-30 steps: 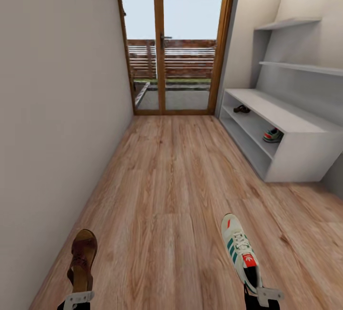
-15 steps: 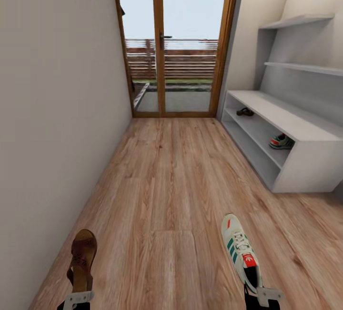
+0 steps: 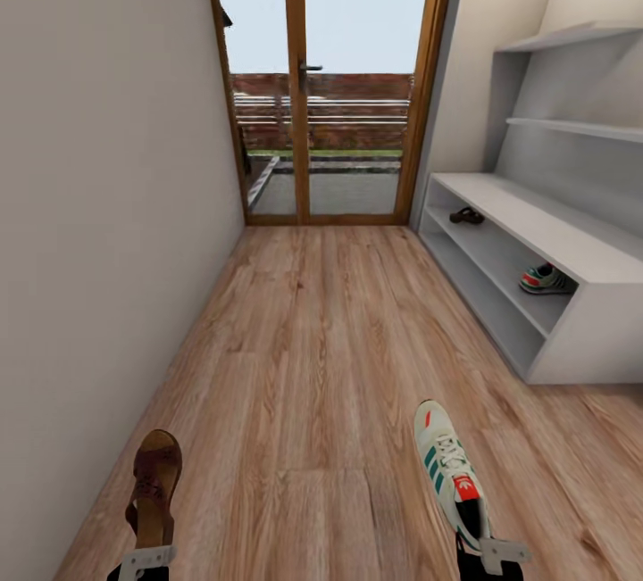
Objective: Pick up the two gym shoes and the two sandals from the corridor floor and place them onto the hallstand (shoe rack) in the corridor, making sure they are on the rack and not on the floor. Arrange them so the two gym shoes are next to each other and the two sandals are next to each other.
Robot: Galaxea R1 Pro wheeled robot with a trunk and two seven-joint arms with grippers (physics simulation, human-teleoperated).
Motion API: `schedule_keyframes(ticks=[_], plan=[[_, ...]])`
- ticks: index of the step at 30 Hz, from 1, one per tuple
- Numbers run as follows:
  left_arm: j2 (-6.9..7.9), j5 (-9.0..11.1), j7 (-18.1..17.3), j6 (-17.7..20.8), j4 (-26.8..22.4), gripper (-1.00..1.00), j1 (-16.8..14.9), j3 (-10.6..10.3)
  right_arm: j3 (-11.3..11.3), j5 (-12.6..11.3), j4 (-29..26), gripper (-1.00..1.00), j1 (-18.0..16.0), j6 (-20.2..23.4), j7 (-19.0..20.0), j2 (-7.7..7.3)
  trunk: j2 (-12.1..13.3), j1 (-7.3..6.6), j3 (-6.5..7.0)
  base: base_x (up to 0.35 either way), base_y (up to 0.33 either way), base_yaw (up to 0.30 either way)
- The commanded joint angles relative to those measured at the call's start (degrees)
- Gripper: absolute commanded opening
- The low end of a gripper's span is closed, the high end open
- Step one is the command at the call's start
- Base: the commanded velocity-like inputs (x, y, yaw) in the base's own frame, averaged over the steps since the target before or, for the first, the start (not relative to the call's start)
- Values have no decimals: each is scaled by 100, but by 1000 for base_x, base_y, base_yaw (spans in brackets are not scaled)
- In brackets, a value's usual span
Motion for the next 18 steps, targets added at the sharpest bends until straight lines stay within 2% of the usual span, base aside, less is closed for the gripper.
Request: schedule_keyframes(ticks=[1,10,18], plan=[[-5,-33,-48,-12,3,-100,-5,47,-39,63,4,-100,-4,-13,-22,5,-2,2,-5,336,0,0],[2,-32,-49,-12,3,-100,-5,47,-33,76,11,-100,-4,-4,-15,108,-2,2,-5,336,0,0],[4,-32,-51,-12,3,-100,-5,49,-33,77,73,-100,-4,17,0,126,-2,2,-5,336,0,0]])
